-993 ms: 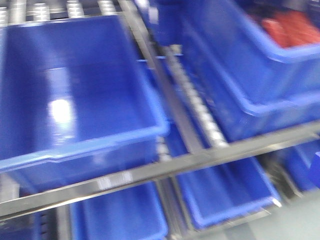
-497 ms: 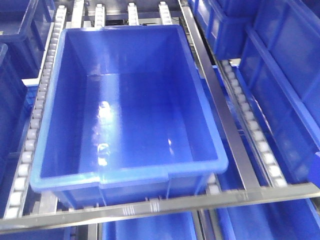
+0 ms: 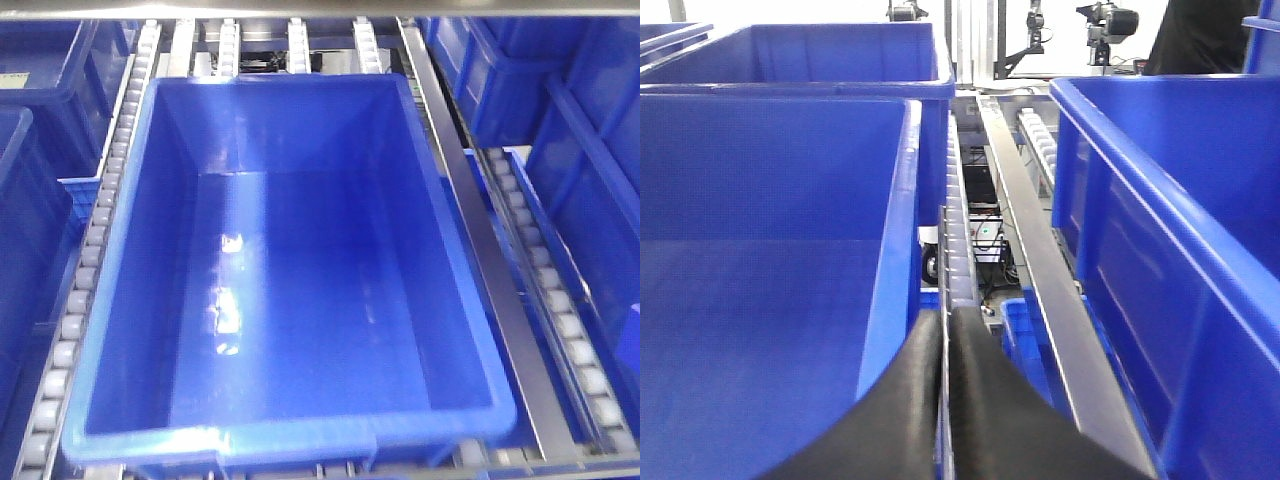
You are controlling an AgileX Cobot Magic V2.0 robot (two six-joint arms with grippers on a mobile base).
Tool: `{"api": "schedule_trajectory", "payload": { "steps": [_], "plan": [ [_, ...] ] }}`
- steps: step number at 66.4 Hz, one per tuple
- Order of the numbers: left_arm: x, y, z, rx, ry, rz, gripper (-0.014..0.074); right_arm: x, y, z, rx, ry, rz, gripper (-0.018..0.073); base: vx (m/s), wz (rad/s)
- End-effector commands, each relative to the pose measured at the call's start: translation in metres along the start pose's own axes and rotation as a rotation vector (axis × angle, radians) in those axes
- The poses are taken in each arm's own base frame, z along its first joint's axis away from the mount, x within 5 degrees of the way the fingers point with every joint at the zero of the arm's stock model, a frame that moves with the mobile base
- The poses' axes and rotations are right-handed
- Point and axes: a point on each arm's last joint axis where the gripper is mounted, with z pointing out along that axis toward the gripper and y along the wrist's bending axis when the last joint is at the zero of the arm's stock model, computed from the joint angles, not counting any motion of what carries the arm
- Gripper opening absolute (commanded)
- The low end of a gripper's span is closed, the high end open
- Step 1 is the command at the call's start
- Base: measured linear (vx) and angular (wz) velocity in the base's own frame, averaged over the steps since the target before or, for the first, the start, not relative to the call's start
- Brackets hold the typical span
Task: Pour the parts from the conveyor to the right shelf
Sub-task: 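Turn the base to face an empty blue bin on the shelf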
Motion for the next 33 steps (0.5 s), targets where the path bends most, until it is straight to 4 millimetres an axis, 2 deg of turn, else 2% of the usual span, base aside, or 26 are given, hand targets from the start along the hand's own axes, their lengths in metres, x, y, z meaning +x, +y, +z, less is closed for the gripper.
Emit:
{"api": "schedule_trajectory", "payload": {
  "steps": [1,33],
  "plan": [
    [-0.0139,-0.0006,-0.0024,0.009,-0.105,-0.014,-0.0006,-0.0159,0.0009,-0.0025,-0.008,-0.099,-0.022,-0.0004,0.12,0.07],
    [-0.0139,-0.0006,-0.0024,0.009,-0.105,-0.014,-0.0006,-0.0159,0.0009,-0.0025,-0.008,-0.099,-0.022,-0.0004,0.09,0.07]
  ]
}}
